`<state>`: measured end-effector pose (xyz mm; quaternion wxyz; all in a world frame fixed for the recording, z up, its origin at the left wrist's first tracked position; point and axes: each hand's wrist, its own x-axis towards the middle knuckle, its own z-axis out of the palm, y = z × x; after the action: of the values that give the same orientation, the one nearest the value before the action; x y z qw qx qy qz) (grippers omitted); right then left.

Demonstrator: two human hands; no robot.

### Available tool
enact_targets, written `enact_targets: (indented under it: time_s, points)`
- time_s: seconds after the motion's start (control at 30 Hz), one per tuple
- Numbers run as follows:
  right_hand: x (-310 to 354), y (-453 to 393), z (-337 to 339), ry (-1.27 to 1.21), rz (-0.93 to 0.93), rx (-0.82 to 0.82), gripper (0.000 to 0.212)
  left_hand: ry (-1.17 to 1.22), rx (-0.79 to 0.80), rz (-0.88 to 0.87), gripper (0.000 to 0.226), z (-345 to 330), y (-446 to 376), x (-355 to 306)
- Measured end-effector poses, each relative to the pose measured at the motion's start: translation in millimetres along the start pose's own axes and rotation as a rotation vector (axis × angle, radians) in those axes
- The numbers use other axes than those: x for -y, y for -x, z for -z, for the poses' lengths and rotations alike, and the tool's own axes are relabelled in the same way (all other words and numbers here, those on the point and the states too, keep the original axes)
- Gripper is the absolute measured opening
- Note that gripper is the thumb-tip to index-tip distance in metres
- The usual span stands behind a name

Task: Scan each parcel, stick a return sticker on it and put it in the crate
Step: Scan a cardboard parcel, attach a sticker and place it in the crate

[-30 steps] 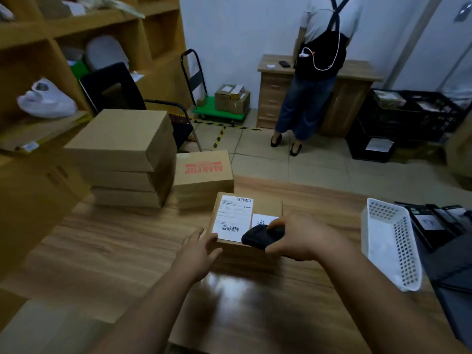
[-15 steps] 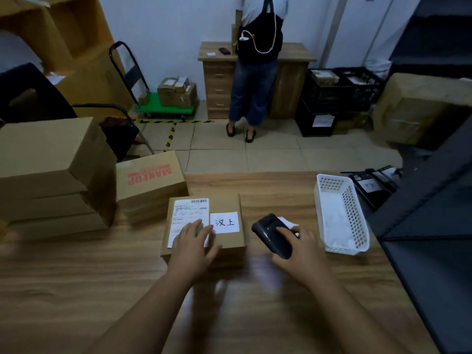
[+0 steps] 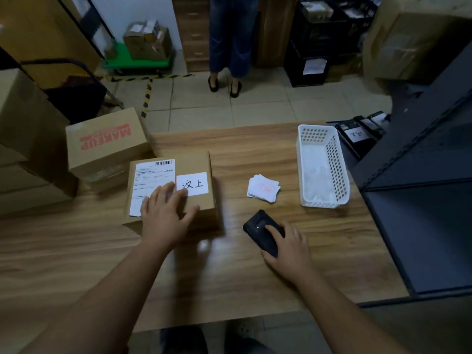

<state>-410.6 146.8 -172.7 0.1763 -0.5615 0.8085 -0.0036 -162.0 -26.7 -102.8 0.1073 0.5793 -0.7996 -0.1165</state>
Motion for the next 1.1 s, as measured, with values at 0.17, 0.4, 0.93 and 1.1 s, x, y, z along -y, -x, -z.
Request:
enact_targets:
  time_s: [0.17, 0.4, 0.93, 1.1]
  points:
    - [-5, -11, 13, -0.066, 0.047, -0.037, 0.062, -0.013, -0.005, 0.003, 0.072, -5, 4, -3]
    - [15, -105, 57, -0.413, -0.208, -0.123, 0.049, -0.067, 0.067, 0.023, 0.079, 2, 4, -7]
    - [12, -160, 62, -0.365, -0.376, 0.006, 0.048, -0.1, 0.124, 0.028, 0.084, 6, 3, -2]
    - [6, -154, 66, -0.556, -0.428, 0.008, 0.016, -0.118, 0.148, 0.014, 0.083, 6, 3, -1]
